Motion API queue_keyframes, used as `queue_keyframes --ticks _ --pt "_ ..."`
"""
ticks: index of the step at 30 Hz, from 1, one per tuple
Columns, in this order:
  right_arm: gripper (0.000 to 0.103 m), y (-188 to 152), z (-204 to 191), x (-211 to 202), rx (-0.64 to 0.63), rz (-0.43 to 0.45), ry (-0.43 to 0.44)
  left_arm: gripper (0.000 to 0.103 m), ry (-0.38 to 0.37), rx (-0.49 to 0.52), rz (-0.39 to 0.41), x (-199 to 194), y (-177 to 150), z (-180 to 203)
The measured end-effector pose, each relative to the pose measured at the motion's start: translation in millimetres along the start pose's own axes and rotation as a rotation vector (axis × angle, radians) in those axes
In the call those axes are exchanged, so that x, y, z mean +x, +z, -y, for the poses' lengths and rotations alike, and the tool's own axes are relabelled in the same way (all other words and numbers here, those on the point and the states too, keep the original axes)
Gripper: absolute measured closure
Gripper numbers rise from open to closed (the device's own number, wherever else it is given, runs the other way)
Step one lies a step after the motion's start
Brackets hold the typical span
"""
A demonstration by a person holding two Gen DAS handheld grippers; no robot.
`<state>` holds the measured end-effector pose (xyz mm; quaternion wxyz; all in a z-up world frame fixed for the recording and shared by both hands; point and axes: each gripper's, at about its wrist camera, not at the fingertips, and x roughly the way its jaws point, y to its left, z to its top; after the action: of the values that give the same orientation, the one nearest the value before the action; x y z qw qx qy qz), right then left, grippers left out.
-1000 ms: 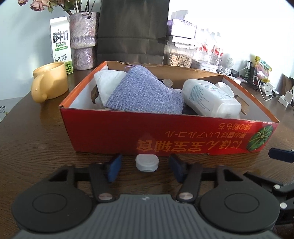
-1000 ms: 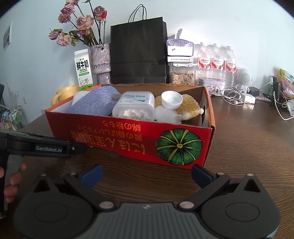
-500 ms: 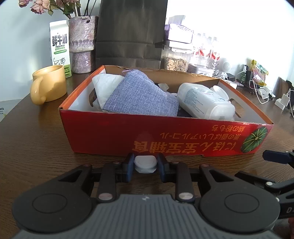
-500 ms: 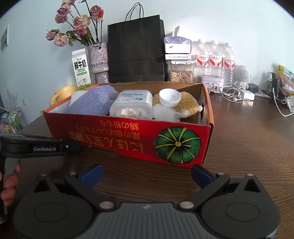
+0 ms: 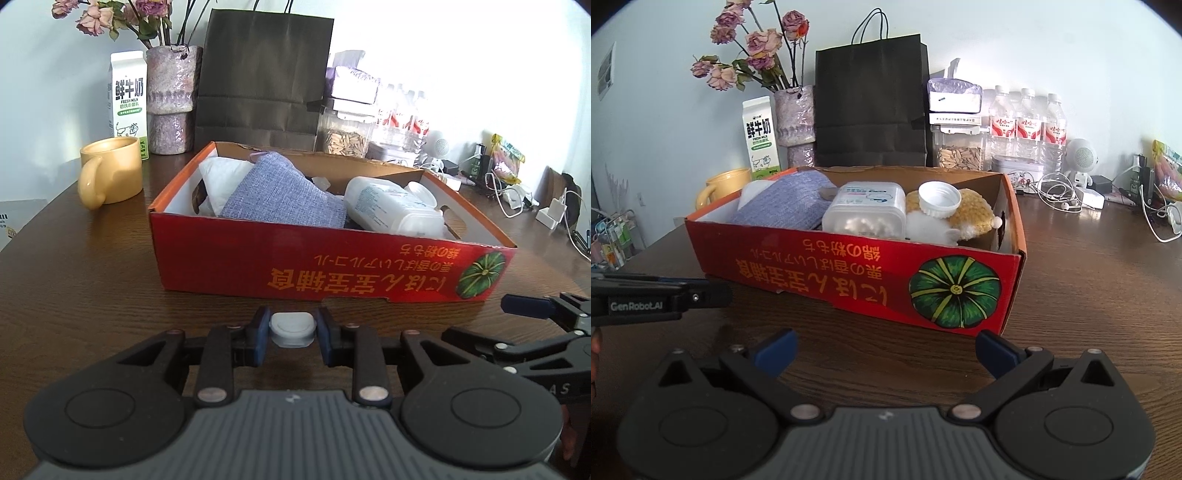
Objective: Organize objects
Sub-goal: 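Carry the small white cap over the box with the left gripper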
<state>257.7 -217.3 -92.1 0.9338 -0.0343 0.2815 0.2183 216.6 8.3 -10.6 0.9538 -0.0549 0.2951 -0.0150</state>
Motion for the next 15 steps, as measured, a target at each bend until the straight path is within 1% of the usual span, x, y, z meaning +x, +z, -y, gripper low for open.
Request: queue_keyframes --ticks 8,15 --pt "0.000 2.0 -10.3 -8.5 -0.021 0.019 0.018 0.076 -0.029 0.003 0.046 -20.2 5.5 1.8" --pt "0.000 7.9 -15.1 -12.3 -0.029 0.035 0.028 0.075 -0.057 0.015 0.085 -26.5 16.5 9.5"
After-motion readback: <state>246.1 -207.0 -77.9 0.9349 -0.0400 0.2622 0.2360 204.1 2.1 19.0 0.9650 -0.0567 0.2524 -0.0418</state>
